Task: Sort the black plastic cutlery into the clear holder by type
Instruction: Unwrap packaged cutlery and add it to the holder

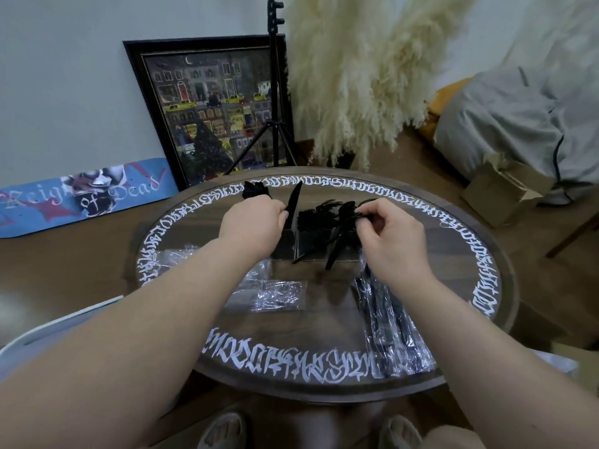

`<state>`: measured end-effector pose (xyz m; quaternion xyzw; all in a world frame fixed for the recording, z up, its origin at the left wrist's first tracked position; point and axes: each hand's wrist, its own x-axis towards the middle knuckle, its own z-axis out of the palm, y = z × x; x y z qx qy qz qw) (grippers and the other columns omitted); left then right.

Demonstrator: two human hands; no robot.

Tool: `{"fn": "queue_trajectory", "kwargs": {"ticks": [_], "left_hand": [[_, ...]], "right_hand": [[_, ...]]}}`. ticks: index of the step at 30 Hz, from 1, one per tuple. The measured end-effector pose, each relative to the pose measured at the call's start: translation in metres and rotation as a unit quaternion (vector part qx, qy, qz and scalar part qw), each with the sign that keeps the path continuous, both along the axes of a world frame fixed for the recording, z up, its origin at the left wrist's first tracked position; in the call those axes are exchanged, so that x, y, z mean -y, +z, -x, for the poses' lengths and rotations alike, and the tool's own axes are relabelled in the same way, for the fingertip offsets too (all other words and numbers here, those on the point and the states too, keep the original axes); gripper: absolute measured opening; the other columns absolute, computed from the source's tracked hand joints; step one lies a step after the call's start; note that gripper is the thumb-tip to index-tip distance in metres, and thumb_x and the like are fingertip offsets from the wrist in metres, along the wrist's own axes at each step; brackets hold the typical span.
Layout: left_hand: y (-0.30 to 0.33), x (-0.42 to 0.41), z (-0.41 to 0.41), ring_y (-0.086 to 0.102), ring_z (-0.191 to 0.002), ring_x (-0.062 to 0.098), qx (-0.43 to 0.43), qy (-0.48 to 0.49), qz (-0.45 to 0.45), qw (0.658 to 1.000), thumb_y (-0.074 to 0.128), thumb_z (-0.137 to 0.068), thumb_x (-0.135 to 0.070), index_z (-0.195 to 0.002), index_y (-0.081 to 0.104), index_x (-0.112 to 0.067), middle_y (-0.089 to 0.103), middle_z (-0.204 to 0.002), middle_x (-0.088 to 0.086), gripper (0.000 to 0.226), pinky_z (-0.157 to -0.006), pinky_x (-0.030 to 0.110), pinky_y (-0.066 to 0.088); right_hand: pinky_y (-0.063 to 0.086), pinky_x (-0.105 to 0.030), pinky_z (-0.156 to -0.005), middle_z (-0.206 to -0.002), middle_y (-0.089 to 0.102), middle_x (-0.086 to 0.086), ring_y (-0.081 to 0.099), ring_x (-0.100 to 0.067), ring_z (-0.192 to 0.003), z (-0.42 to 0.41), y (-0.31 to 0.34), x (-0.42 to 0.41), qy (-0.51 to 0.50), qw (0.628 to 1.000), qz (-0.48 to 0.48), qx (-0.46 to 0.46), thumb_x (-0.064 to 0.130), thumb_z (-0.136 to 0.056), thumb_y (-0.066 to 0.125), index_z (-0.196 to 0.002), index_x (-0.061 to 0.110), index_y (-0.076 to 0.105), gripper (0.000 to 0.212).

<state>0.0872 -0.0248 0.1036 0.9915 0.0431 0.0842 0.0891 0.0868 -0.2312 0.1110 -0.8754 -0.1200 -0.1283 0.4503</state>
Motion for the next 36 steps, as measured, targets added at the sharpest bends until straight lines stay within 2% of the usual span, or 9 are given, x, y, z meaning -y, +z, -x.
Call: {"fn": "queue_trajectory", "kwargs": {"ticks": [3,6,8,14,18,23,27,31,36], "left_hand": [[-0.002,0.004,-0.001,0.058,-0.080,0.030,-0.028,0.002,-0.036,0.999,0.039,-0.101,-0.032,-0.090,0.065,-0.014,0.054,-0.081,0.001,0.033,-0.062,0.035,0.044],[0.001,0.006,0.005,0.060,-0.090,0.025,0.005,0.028,0.013,1.000,0.049,-0.097,-0.039,-0.114,0.062,-0.020,0.062,-0.100,-0.001,0.029,-0.070,0.034,0.048],[0.005,0.007,0.012,0.055,-0.083,0.018,0.067,0.027,0.080,0.994,0.054,-0.095,-0.036,-0.111,0.058,-0.020,0.054,-0.089,-0.008,0.023,-0.073,0.033,0.048],[0.017,0.030,0.031,0.058,-0.088,0.009,0.061,-0.147,0.150,0.976,0.055,-0.091,-0.021,-0.132,0.056,-0.024,0.064,-0.107,-0.009,0.040,-0.085,0.025,0.045],[0.026,0.034,0.029,0.063,-0.102,0.017,0.101,-0.155,0.118,0.976,0.056,-0.092,-0.024,-0.124,0.062,-0.025,0.070,-0.109,-0.006,0.032,-0.089,0.034,0.048],[0.061,0.021,0.022,0.067,-0.087,0.024,0.222,-0.105,0.093,0.965,0.057,-0.091,-0.026,-0.109,0.068,-0.021,0.073,-0.095,0.000,0.021,-0.076,0.038,0.054],[0.081,0.011,0.009,0.068,-0.084,0.026,0.277,-0.073,0.085,0.954,0.051,-0.090,-0.029,-0.107,0.070,-0.019,0.074,-0.092,0.002,0.028,-0.074,0.041,0.054],[0.077,0.015,-0.006,0.064,-0.104,0.024,0.235,-0.070,0.069,0.967,0.051,-0.097,-0.023,-0.118,0.068,-0.017,0.070,-0.111,0.004,0.028,-0.091,0.036,0.048],[0.053,0.024,-0.017,0.060,-0.110,0.024,0.142,-0.061,0.061,0.986,0.045,-0.100,-0.025,-0.124,0.064,-0.019,0.067,-0.119,0.005,0.031,-0.093,0.035,0.045]], "right_hand": [[0.035,-0.004,-0.064,-0.072,0.056,0.017,0.052,-0.001,-0.069,-0.003,-0.005,-0.003,0.014,1.000,0.008,-0.003,0.012,-0.089,0.058,-0.090,0.023,0.066,0.015],[0.035,-0.004,-0.063,-0.071,0.054,0.018,0.051,0.002,-0.066,-0.005,-0.007,-0.006,0.028,1.000,0.006,-0.004,0.010,-0.090,0.058,-0.091,0.022,0.066,0.015],[0.034,-0.005,-0.063,-0.071,0.053,0.019,0.050,0.002,-0.065,-0.005,-0.007,-0.008,0.036,0.999,0.009,-0.005,0.011,-0.090,0.058,-0.091,0.024,0.065,0.015],[0.036,-0.012,-0.065,-0.075,0.055,0.021,0.050,0.001,-0.068,-0.001,-0.004,-0.018,0.061,0.998,0.024,0.010,0.011,-0.089,0.059,-0.090,0.025,0.066,0.016],[0.042,-0.013,-0.070,-0.074,0.058,0.021,0.054,0.002,-0.069,0.004,0.003,-0.018,0.068,0.998,0.007,0.015,0.012,-0.087,0.063,-0.096,0.024,0.068,0.015],[0.040,-0.007,-0.065,-0.065,0.059,0.020,0.057,0.003,-0.066,0.001,0.017,-0.003,0.020,0.999,-0.018,0.047,0.011,-0.086,0.064,-0.083,0.029,0.064,0.018],[0.048,-0.022,-0.076,-0.074,0.064,0.017,0.064,-0.012,-0.079,-0.003,0.023,0.008,-0.003,0.998,-0.024,0.056,0.012,-0.090,0.060,-0.094,0.022,0.072,0.015],[0.048,-0.030,-0.088,-0.091,0.068,0.008,0.064,-0.015,-0.091,-0.005,0.024,0.014,-0.007,0.996,0.004,0.094,0.011,-0.090,0.061,-0.102,0.015,0.074,0.018],[0.048,-0.030,-0.089,-0.095,0.070,0.002,0.064,-0.015,-0.092,-0.012,0.017,0.022,-0.014,0.991,0.034,0.130,0.008,-0.089,0.062,-0.101,0.013,0.074,0.017]]}}
